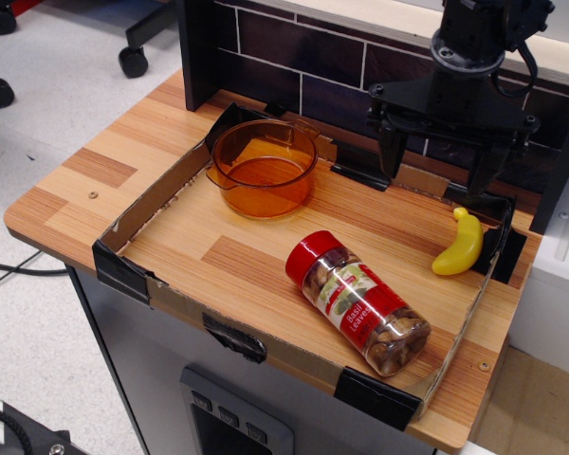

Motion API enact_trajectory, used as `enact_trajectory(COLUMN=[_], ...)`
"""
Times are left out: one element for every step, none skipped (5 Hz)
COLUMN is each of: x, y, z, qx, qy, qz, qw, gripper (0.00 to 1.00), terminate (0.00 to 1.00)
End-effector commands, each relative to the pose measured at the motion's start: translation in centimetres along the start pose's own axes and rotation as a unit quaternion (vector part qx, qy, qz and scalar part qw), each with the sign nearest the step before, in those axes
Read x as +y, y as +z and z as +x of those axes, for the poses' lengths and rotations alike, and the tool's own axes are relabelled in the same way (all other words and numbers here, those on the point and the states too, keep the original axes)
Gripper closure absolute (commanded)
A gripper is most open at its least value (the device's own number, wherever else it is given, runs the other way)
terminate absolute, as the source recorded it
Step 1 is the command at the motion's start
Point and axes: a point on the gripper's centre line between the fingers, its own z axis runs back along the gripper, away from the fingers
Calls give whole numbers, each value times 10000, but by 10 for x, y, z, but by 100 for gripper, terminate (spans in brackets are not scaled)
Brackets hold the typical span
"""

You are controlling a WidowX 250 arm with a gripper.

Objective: Upright basil bottle

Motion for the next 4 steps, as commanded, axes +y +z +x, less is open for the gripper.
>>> enact_trajectory(x=[0,14,32,54], y=[0,17,30,42], z=[0,-6,-16,-24], qx=[0,-125,-398,-555], qy=[0,198,953,2002], qz=[0,-93,-175,-171], qw=[10000,9997,9945,9780], gripper=[0,0,0,0], terminate=[0,0,0,0])
